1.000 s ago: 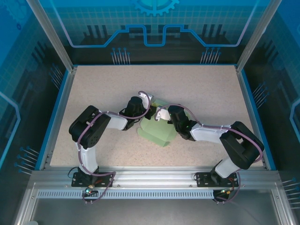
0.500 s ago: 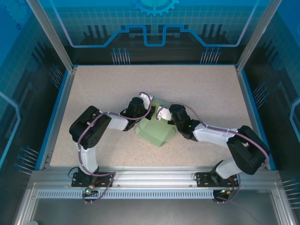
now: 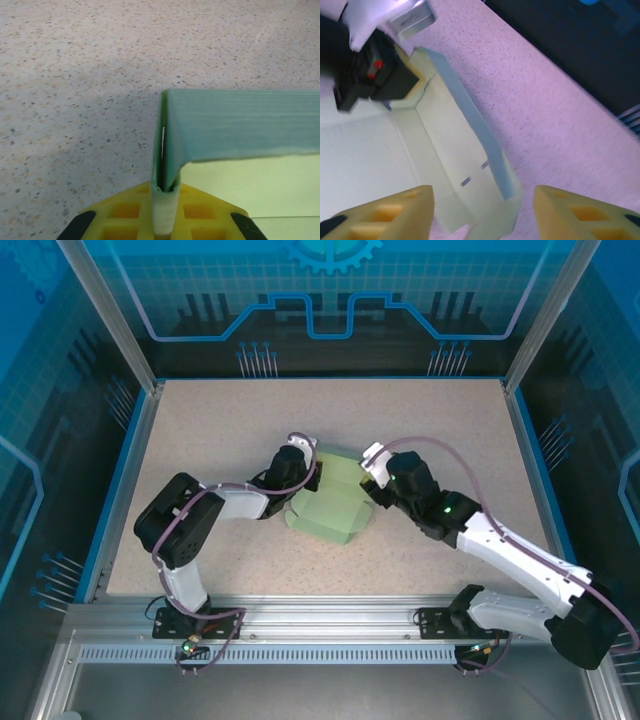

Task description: Fold the paper box

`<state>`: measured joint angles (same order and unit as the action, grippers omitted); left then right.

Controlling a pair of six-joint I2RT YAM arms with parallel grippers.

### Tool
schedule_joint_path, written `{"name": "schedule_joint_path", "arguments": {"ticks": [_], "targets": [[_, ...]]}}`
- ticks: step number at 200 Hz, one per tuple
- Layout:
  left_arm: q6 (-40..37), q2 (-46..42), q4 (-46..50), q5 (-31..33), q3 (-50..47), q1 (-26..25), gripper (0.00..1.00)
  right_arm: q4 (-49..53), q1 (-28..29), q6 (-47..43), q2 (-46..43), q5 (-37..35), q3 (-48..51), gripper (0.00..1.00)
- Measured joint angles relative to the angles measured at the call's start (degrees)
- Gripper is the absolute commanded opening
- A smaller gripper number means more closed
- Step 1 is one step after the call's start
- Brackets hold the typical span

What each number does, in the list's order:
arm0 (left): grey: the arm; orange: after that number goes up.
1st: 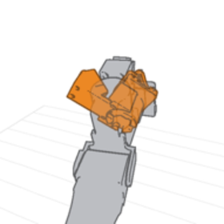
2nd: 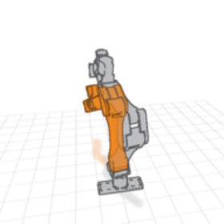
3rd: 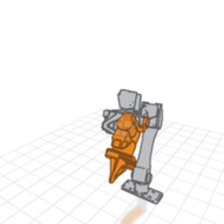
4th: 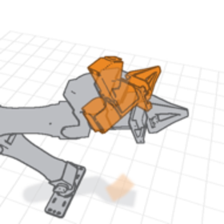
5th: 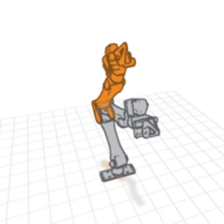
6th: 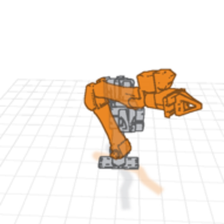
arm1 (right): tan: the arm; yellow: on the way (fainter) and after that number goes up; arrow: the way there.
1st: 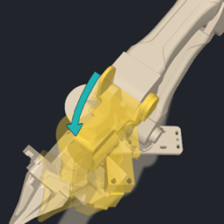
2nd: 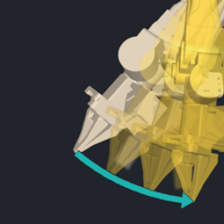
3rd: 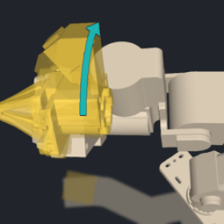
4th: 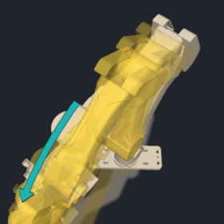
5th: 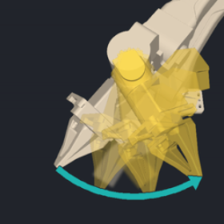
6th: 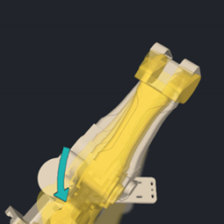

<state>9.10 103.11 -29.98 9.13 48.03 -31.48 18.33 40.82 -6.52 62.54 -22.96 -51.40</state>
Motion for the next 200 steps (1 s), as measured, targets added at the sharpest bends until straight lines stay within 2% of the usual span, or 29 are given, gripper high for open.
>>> {"name": "schedule_joint_path", "arguments": {"ticks": [26,57,112,200], "targets": [[0.7,-0.1,1.7,2.1,0.0,-0.5,0.08,8.5,-2.0,9.4,5.6,1.7,-9.9,0.6],[1.3,-0.2,3.8,3.6,0.0,-0.9,0.08,14.2,-2.6,15.3,15.8,2.9,-18.0,0.6],[1.3,-0.5,5.8,5.0,0.2,-1.4,0.08,20.1,-3.8,21.0,25.6,4.2,-20.8,0.58],[1.4,-0.8,5.8,5.1,0.2,-1.7,0.08,20.6,-3.8,26.3,28.6,5.1,-20.8,0.55]]}}
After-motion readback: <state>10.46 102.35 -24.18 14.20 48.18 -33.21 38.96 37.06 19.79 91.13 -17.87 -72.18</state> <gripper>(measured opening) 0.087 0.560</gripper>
